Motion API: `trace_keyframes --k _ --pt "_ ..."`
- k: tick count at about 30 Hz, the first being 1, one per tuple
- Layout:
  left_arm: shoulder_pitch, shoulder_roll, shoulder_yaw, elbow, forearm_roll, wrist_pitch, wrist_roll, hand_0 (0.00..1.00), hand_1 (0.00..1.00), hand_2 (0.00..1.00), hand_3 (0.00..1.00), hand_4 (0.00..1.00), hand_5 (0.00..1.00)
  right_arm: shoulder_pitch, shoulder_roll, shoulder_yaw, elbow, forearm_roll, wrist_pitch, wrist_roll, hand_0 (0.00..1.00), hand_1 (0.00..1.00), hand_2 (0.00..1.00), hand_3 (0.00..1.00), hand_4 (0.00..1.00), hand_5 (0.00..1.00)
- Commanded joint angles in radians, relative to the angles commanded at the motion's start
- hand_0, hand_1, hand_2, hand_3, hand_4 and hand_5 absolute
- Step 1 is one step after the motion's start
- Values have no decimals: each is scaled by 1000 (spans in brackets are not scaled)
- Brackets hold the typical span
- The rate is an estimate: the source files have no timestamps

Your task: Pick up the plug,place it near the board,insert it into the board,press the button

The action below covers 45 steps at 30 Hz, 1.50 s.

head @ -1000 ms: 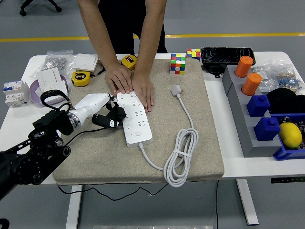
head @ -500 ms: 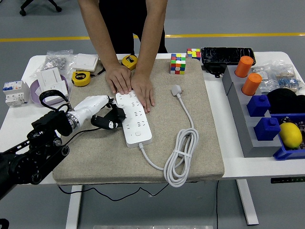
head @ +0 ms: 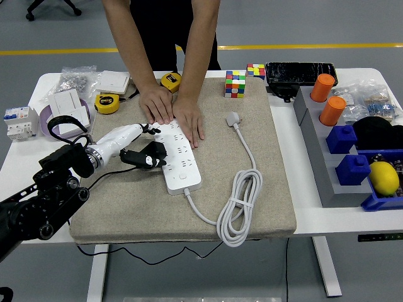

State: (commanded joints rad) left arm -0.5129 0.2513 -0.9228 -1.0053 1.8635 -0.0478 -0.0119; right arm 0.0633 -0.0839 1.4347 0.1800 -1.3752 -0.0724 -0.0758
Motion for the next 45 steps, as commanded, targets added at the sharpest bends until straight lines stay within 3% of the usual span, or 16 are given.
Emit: trace_keyframes --k 3,5,6,11,15,18,20,22,26,31,37,45 --pt "28 -7 -46 -35 -43 -13 5 861 974 930 936 998 863 0 1 0 0 1 0 0 788 696 706 749 998 986" --pt "66 -22 -100 -75 -107 14 -4 861 974 930 936 998 863 -1 2 1 0 -1 1 0 788 696 706 749 998 986" --pt "86 -35 -125 -96 -138 37 -12 902 998 971 939 998 998 -2 3 2 0 -2 1 0 788 695 706 748 998 984" --pt "235 -138 -281 -255 -345 230 -54 902 998 971 939 998 998 -7 7 7 0 -7 2 -1 788 695 706 748 998 984" --pt "340 -203 -342 -362 -495 383 -98 914 984 953 912 998 998 -8 10 4 0 -4 3 1 787 694 704 748 998 984" --pt "422 -208 -351 -427 -545 506 -105 922 969 922 868 998 998 -9 10 4 0 -3 2 2 788 695 705 749 998 984" --pt "468 -192 -339 -445 -546 540 -96 922 969 922 868 998 998 -12 10 9 0 -9 3 0 788 695 705 749 998 984" --pt "504 -174 -324 -435 -561 528 -90 922 969 922 868 998 998 -16 10 16 0 -17 4 -3 788 695 705 749 998 984" --pt "550 -162 -314 -419 -591 487 -106 975 983 946 873 998 998 -16 10 9 0 -12 4 -1 788 694 706 748 998 983" --pt "576 -147 -271 -417 -574 459 -143 993 979 941 874 998 998 -12 9 -8 0 -1 3 3 787 695 706 748 998 983" --pt "571 -134 -188 -410 -508 446 -174 998 976 932 869 998 998 -16 7 1 0 -13 5 -1 787 695 706 747 998 983" --pt "531 -121 -104 -355 -471 424 -160 998 977 931 868 998 998 -15 5 0 0 -10 5 0 787 694 706 748 998 983"
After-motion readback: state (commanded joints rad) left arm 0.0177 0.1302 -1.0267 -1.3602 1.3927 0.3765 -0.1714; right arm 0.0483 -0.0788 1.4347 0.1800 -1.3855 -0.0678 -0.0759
